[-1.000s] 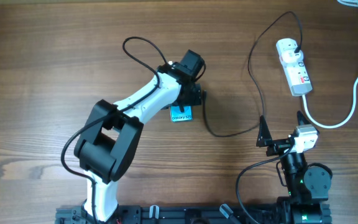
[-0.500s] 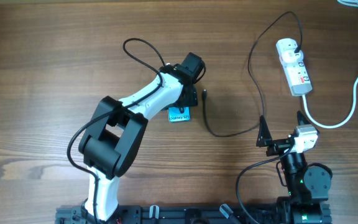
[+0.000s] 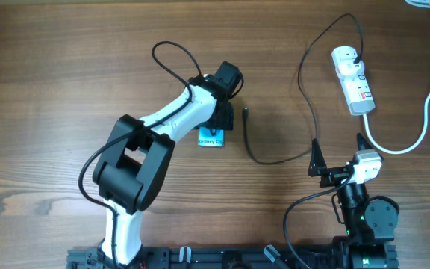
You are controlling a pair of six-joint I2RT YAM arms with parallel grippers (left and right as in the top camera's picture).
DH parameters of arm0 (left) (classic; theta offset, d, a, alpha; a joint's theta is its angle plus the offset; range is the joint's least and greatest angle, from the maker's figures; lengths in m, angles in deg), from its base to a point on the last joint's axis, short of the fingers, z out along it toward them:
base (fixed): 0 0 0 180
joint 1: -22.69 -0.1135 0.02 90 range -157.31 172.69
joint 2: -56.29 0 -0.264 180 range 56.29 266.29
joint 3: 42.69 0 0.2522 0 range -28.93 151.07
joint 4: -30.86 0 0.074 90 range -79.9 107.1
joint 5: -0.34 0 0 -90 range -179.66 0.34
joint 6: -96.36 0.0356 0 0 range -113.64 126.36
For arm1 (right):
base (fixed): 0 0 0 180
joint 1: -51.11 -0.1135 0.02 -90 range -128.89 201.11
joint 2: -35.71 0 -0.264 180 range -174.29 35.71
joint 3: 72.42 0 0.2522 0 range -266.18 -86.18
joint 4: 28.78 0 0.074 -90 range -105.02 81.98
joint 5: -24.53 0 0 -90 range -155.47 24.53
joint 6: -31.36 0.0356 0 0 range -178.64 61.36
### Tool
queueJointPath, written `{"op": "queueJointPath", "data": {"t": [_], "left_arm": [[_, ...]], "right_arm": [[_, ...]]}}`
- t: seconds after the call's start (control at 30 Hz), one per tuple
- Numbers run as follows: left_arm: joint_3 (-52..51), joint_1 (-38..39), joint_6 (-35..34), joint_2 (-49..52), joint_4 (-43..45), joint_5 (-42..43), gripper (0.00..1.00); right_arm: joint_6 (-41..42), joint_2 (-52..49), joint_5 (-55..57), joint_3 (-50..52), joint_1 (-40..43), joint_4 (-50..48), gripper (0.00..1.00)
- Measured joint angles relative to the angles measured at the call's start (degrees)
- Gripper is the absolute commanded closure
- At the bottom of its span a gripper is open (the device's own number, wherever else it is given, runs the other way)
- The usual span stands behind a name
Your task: Plug charger to phone and switch on socket
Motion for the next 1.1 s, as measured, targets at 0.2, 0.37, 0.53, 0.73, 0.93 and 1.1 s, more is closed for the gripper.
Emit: {"op": "queueJointPath", "data": {"t": [0.2,0.37,0.53,0.73,0.93,1.1], "left_arm": [[0.00,-0.74,1.55,0.02,-0.37,0.81,0.23],[0.00,-0.98,0.85,0.02,-0.68,2.27,0.31],[0.07,-1.16,0.22,0.02,-0.70,2.73,0.20],[0.35,-1.14,-0.52,0.02,-0.48,4.42,0.00],[0.37,-1.16,-0.83,0.02,0.39,3.93,0.00],[0.37,-1.18,-0.81,0.02,0.57,3.34,0.00]], "right_arm": [[0.00,-0.02,0.00,0.00,0.00,0.00,0.00],[0.00,0.00,0.00,0.00,0.00,0.00,0.00],[0.00,-0.02,0.02,0.00,0.00,0.00,0.00],[0.00,0.00,0.00,0.00,0.00,0.00,0.00],[0.00,-0.02,0.00,0.00,0.00,0.00,0.00],[0.00,-0.02,0.00,0.00,0.00,0.00,0.00]]}}
